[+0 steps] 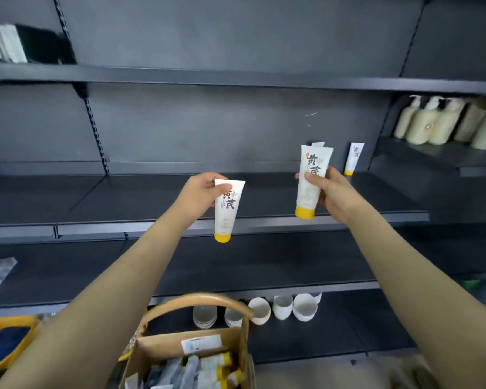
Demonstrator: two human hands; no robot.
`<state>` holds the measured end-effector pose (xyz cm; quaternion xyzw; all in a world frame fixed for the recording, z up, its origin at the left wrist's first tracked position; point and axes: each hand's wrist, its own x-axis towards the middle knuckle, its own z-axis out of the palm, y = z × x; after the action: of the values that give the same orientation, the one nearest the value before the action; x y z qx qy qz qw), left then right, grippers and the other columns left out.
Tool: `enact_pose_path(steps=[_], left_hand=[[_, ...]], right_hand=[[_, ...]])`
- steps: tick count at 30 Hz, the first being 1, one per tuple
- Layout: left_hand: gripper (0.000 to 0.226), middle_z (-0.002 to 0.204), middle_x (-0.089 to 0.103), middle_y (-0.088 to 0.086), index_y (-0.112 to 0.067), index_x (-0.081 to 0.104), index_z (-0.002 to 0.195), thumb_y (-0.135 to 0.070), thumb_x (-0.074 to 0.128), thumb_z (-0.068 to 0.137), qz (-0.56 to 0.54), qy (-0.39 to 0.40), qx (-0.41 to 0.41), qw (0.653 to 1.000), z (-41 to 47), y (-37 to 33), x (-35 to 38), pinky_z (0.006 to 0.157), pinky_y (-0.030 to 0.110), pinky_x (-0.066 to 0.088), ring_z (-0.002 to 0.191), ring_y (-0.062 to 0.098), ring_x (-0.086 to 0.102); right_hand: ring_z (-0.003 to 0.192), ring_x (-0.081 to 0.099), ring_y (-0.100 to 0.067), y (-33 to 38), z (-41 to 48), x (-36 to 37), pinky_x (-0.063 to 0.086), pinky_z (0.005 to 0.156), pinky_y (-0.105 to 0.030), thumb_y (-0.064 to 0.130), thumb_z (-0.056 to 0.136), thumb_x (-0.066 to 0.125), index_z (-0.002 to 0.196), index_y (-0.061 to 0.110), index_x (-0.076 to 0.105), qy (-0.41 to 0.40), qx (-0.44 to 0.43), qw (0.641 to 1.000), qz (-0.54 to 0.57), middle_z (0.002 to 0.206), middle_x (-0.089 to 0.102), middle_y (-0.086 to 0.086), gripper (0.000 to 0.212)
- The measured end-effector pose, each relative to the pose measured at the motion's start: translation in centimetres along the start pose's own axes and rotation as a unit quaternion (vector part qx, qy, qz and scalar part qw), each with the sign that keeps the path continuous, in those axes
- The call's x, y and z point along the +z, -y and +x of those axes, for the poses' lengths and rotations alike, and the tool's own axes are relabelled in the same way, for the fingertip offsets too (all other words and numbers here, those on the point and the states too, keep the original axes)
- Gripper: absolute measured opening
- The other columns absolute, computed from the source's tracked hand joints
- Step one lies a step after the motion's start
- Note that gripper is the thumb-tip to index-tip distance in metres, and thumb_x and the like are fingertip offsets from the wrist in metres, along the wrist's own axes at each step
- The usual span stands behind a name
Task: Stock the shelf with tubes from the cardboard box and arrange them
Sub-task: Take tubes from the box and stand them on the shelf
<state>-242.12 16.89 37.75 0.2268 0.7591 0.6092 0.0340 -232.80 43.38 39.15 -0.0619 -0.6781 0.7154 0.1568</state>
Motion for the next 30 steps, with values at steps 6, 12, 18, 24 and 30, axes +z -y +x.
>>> enact_pose_path(steps=[6,12,18,24,30], left_hand=[[0.013,0.086,0.070,-0.001,-0.009,0.066,0.100,-0.015,0.063,0.089,-0.006,-0.014,0.006,1.000,2.0,-2.7,7.9,0.065,0.019,0.053,0.072,0.006,0.064],[0.011,0.087,0.069,0.005,-0.009,0.066,0.098,-0.014,0.063,0.089,0.018,-0.028,0.005,0.999,4.4,-4.2,14.5,0.075,0.030,0.054,0.077,0.013,0.063],[0.014,0.088,0.070,0.006,-0.006,0.065,0.100,-0.016,0.062,0.090,0.054,-0.047,-0.012,0.997,6.3,-4.6,17.3,0.073,0.031,0.055,0.078,0.016,0.065],[0.010,0.086,0.069,0.003,-0.007,0.063,0.098,-0.013,0.061,0.090,0.063,-0.070,-0.017,0.995,8.7,-3.5,18.0,0.064,0.020,0.054,0.077,0.014,0.064],[0.003,0.095,0.071,0.012,-0.013,0.062,0.092,-0.015,0.062,0.090,0.056,-0.094,-0.033,0.993,13.6,0.2,16.9,0.075,0.034,0.056,0.088,0.023,0.067]], right_hand=[[0.109,0.062,-0.023,1.2,3.6,-8.3,0.051,0.092,-0.040,0.009,0.088,0.064,0.123,0.011,0.053,0.018,0.002,0.997,-0.072,0.118,0.064,-0.006,0.037],[0.097,0.062,-0.012,1.2,5.8,-14.4,0.048,0.071,-0.023,0.006,0.086,0.066,0.116,0.014,0.055,0.053,-0.010,0.986,-0.160,0.108,0.066,0.001,0.033],[0.094,0.065,-0.011,0.1,7.8,-17.3,0.054,0.065,-0.020,0.004,0.085,0.066,0.116,0.011,0.058,0.063,-0.012,0.987,-0.149,0.101,0.067,0.002,0.032],[0.099,0.063,-0.016,-2.1,10.5,-17.4,0.055,0.068,-0.024,0.006,0.083,0.069,0.116,0.012,0.061,0.047,-0.008,0.985,-0.165,0.105,0.066,0.001,0.034],[0.099,0.061,-0.015,-4.9,15.9,-16.1,0.055,0.073,-0.028,0.006,0.083,0.069,0.110,0.014,0.060,0.035,0.011,0.980,-0.195,0.109,0.064,0.000,0.030]])
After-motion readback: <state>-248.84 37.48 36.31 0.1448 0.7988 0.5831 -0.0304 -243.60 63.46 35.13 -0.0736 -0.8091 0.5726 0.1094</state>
